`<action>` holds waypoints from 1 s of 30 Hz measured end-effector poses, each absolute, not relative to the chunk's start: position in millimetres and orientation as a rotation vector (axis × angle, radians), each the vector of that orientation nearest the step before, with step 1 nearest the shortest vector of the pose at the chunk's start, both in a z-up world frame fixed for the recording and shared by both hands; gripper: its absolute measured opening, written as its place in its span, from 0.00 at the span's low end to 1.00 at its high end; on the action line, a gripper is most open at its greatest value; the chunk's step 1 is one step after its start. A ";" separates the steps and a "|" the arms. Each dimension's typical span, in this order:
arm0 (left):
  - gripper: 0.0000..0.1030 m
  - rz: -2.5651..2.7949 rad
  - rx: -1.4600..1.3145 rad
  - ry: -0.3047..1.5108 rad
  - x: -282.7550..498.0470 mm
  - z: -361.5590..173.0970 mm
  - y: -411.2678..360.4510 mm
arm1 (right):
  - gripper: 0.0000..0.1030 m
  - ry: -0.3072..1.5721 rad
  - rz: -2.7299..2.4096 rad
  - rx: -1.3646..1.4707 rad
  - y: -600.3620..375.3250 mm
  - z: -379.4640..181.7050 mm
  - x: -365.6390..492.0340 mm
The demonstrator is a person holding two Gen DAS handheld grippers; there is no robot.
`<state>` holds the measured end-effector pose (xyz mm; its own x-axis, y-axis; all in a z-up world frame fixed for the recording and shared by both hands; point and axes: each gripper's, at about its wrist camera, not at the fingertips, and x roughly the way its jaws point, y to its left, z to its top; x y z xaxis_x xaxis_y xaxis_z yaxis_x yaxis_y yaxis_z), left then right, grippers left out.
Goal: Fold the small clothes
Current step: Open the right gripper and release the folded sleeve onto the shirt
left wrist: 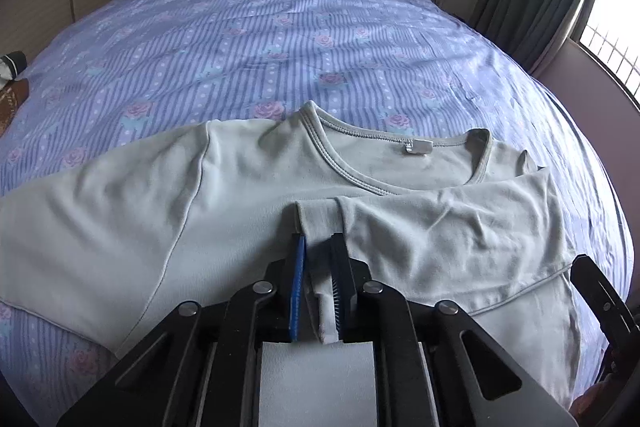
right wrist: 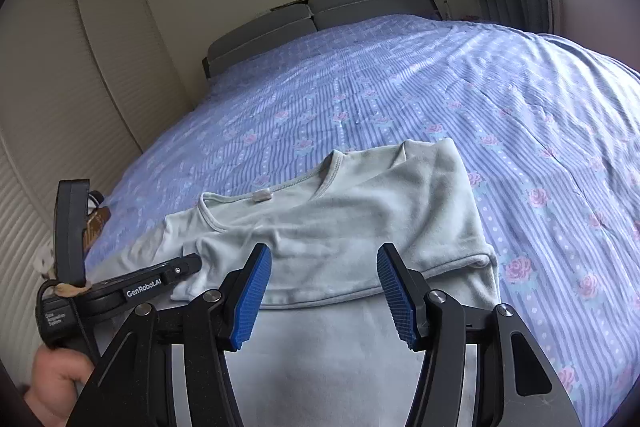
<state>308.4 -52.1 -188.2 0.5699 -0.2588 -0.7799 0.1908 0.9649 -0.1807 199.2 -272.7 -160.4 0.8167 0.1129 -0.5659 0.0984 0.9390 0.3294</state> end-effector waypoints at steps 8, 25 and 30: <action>0.05 -0.238 -0.082 0.880 310.1 -174.3 -44.5 | 0.55 0.621 -0.011 0.383 -279.2 -163.1 197.1; 0.42 -0.173 0.049 0.880 289.0 -174.9 -55.6 | 0.55 0.648 -0.179 0.263 -301.8 -165.0 199.6; 0.44 -0.145 0.045 0.915 287.1 -190.1 -54.9 | 0.55 0.755 -0.304 0.184 -319.8 -179.6 211.0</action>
